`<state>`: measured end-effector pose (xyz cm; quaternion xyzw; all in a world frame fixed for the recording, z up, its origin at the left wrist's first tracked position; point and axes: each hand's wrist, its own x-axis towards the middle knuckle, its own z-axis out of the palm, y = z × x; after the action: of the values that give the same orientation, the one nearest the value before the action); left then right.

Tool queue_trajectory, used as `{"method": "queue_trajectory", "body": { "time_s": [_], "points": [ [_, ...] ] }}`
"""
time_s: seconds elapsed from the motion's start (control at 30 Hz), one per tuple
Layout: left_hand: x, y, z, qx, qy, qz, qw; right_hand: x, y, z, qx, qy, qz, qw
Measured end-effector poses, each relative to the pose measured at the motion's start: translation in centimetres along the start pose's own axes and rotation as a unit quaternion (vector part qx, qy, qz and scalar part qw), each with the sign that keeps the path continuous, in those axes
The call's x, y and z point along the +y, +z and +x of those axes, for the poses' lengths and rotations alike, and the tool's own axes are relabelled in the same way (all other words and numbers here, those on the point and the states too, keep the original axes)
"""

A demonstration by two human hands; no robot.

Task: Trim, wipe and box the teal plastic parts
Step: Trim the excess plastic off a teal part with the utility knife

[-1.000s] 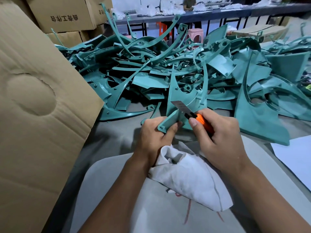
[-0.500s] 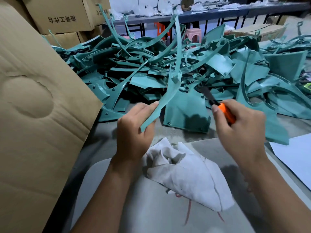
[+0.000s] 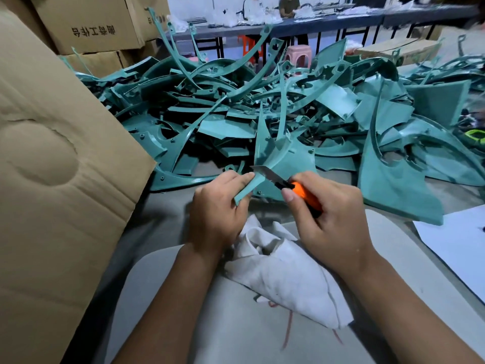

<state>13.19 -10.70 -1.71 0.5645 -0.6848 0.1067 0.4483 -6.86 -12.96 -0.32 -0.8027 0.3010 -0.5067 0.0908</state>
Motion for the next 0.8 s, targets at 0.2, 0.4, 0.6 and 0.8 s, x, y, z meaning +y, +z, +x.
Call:
{"method": "queue_trajectory", "body": {
  "time_s": [0.2, 0.4, 0.6, 0.8],
  "points": [
    [1.0, 0.1, 0.1, -0.004, 0.008, -0.047, 0.999, 1.3, -0.7, 0.3, 0.054, 0.037, -0.031, 0.997],
    [0.8, 0.4, 0.2, 0.013, 0.004, -0.078, 0.997, 2.1, -1.5, 0.6, 0.084, 0.065, -0.098, 0.989],
    [0.7, 1.1, 0.1, 0.106, -0.220, -0.304, 0.921, 2.8, -1.4, 0.5, 0.161, 0.109, -0.095, 0.976],
    [-1.9, -0.6, 1.5, 0.062, -0.322, -0.687, 0.649, 3.6, -1.4, 0.6, 0.211, 0.188, 0.015, 0.959]
  ]
}}
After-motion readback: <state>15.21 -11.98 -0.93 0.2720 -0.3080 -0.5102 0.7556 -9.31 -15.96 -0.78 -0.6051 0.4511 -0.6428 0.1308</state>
